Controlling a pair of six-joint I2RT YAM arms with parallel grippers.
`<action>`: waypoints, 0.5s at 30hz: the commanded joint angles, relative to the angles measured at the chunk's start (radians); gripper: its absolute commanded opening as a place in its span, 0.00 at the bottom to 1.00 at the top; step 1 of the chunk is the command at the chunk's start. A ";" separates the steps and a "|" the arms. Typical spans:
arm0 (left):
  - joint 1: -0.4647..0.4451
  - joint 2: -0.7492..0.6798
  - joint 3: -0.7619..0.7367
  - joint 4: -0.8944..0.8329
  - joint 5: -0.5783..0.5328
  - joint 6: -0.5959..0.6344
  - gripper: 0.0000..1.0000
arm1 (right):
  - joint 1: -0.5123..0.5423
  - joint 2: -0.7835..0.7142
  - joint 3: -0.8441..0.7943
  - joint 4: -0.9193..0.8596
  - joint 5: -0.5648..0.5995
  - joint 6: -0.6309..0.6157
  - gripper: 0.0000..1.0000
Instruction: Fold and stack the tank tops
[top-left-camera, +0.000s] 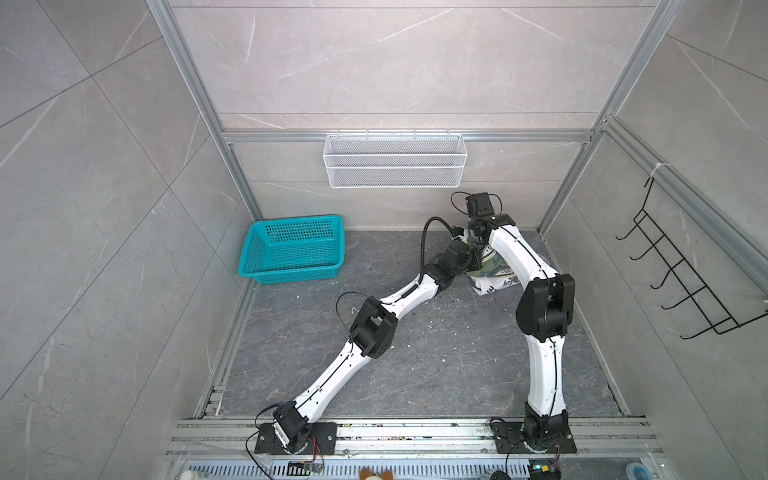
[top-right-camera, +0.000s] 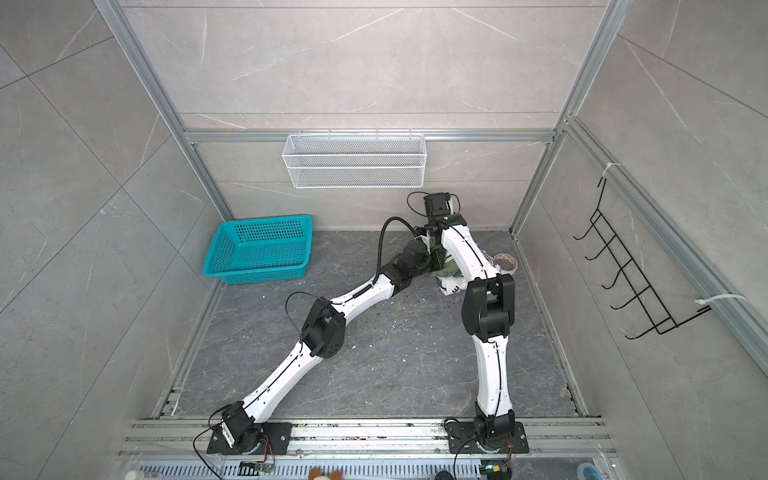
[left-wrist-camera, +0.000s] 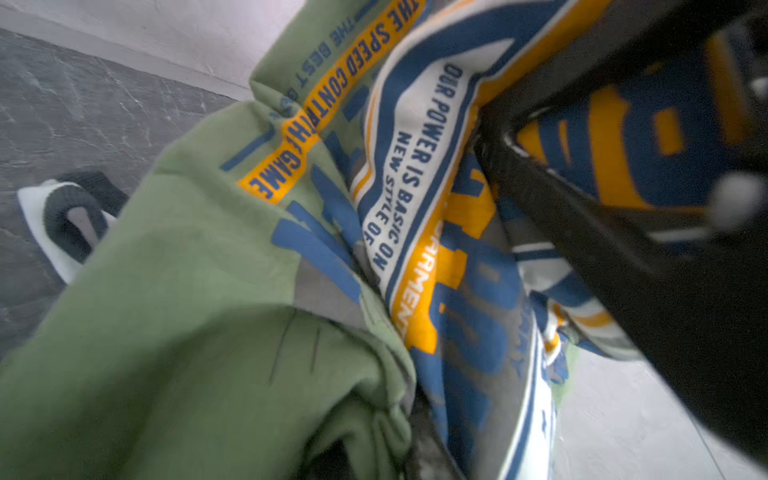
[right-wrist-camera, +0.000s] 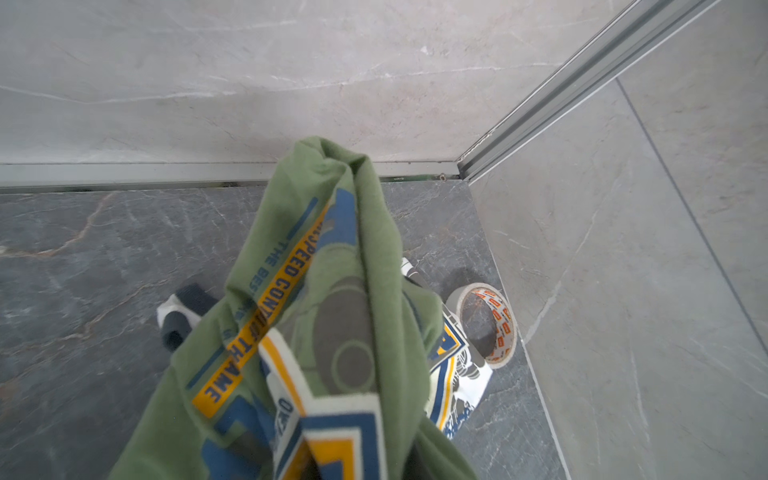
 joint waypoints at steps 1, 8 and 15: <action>-0.021 0.030 0.046 0.048 0.022 0.038 0.02 | -0.015 0.037 0.053 0.048 0.051 -0.015 0.14; -0.023 0.020 0.006 0.076 0.013 0.053 0.02 | -0.006 0.023 0.041 0.044 0.061 -0.013 0.15; -0.023 0.030 0.024 0.067 0.008 0.060 0.02 | 0.025 0.080 0.085 0.052 0.076 -0.017 0.15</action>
